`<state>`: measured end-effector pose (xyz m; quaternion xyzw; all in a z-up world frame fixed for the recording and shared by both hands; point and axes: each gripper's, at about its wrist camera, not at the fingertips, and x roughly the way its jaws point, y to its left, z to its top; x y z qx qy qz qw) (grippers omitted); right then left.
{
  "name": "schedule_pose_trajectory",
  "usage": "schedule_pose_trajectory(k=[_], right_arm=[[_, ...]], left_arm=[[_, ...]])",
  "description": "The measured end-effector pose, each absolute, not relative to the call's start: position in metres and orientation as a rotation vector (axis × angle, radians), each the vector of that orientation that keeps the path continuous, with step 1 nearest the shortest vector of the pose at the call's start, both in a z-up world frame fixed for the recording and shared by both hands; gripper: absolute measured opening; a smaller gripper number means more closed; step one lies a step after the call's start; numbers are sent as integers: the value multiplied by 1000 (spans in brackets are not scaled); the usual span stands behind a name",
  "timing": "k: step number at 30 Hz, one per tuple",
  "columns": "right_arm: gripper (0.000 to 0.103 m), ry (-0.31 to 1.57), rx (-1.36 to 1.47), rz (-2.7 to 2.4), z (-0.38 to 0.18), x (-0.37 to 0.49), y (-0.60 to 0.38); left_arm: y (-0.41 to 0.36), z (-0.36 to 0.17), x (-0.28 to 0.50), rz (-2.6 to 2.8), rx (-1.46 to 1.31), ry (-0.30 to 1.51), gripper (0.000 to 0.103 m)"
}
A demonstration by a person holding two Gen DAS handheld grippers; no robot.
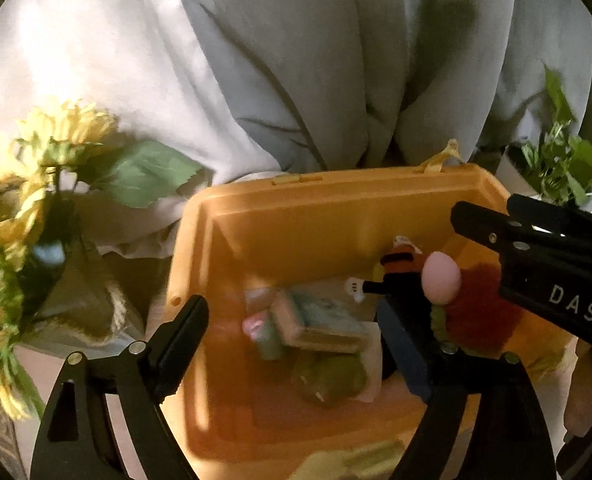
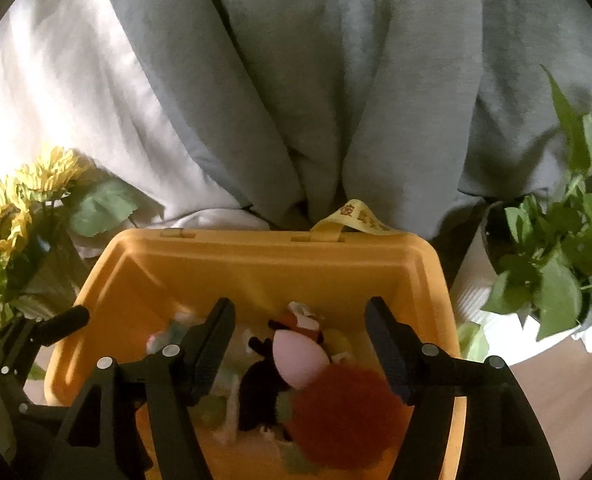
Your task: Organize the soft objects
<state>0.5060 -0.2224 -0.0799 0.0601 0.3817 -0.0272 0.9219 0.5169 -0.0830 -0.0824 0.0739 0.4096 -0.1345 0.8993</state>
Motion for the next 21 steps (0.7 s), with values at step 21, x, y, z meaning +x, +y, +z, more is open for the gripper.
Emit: schedule_pose_trajectory(k=[21], right_arm=[[80,579,76,-134,-20,383,-195]], left_arm=[[-33,5,396,-60,76,541,101]])
